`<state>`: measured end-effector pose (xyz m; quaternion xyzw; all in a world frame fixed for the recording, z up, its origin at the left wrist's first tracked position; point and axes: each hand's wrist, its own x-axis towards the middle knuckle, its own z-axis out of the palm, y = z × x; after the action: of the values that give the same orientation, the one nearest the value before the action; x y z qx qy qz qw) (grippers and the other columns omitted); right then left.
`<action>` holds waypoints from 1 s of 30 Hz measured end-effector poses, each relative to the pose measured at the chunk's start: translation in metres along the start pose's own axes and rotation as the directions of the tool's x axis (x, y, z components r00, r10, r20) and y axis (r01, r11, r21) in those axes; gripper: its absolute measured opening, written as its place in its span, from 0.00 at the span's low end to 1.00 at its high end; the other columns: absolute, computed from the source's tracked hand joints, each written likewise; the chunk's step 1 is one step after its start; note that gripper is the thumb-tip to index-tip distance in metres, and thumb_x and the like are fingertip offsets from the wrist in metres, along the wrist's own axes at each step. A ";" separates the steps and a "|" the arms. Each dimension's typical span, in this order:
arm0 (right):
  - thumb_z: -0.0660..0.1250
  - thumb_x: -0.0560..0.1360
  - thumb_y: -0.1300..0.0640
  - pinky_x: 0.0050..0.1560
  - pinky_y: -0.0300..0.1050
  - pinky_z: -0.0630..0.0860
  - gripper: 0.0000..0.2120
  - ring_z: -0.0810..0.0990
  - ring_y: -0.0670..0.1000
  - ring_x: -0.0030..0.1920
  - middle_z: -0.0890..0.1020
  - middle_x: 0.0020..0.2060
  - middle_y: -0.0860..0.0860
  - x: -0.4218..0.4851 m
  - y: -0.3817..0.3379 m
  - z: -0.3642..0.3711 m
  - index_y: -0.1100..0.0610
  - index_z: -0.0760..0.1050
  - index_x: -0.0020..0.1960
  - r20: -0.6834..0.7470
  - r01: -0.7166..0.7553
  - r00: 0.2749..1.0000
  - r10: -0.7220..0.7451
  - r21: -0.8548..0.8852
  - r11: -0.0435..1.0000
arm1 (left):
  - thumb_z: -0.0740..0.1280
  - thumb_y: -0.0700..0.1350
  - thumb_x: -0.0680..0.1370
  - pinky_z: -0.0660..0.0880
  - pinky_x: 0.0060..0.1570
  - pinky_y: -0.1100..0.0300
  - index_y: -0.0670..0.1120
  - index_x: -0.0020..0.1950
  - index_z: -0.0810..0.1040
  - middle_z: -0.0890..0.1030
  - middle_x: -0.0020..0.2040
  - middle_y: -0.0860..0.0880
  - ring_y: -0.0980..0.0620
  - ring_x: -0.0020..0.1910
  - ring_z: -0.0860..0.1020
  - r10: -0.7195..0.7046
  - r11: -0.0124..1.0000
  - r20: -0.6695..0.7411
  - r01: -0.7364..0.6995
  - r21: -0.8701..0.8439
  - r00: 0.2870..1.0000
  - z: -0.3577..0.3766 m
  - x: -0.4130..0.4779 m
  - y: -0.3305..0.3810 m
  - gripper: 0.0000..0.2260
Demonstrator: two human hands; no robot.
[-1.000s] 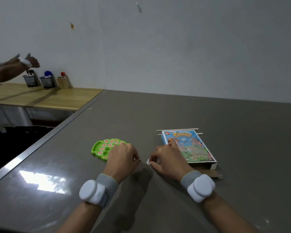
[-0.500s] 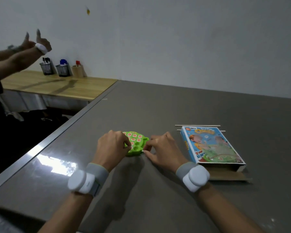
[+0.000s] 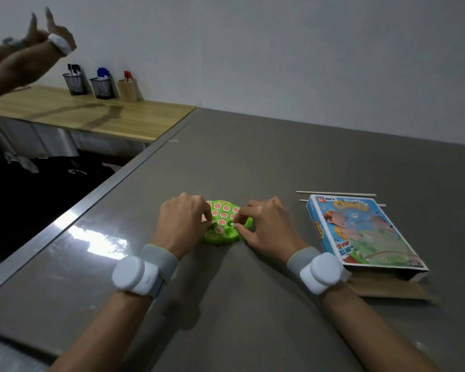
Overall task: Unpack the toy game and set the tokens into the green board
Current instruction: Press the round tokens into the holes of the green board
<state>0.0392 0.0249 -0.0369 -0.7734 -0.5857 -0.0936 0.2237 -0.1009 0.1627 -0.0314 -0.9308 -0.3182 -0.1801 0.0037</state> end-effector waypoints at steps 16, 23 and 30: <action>0.67 0.74 0.49 0.50 0.47 0.65 0.08 0.80 0.50 0.43 0.82 0.40 0.45 -0.011 0.003 -0.009 0.47 0.83 0.50 -0.007 -0.007 1.000 0.007 0.021 1.000 | 0.69 0.52 0.72 0.75 0.42 0.57 0.56 0.47 0.84 0.84 0.42 0.51 0.47 0.48 0.81 0.005 1.000 -0.028 -0.005 -0.015 1.000 -0.010 -0.009 0.009 0.07; 0.67 0.73 0.49 0.55 0.49 0.66 0.07 0.81 0.48 0.44 0.83 0.40 0.44 -0.042 0.022 -0.049 0.47 0.83 0.47 -0.039 -0.079 0.996 0.076 -0.071 0.994 | 0.67 0.53 0.72 0.74 0.42 0.58 0.56 0.46 0.84 0.84 0.42 0.52 0.48 0.48 0.81 0.080 0.995 -0.037 -0.083 -0.061 0.996 -0.015 -0.023 0.042 0.08; 0.65 0.74 0.48 0.56 0.50 0.61 0.09 0.77 0.49 0.53 0.82 0.44 0.44 -0.082 0.044 -0.080 0.45 0.83 0.50 -0.002 -0.146 0.989 0.150 -0.237 0.961 | 0.67 0.53 0.71 0.73 0.38 0.58 0.54 0.46 0.85 0.84 0.41 0.51 0.47 0.47 0.82 0.198 0.975 -0.018 -0.199 -0.096 0.980 -0.008 -0.034 0.093 0.09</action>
<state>0.0662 -0.0922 -0.0103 -0.8368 -0.5127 -0.1394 0.1319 -0.0730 0.0676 -0.0257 -0.9562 -0.2142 -0.1981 -0.0225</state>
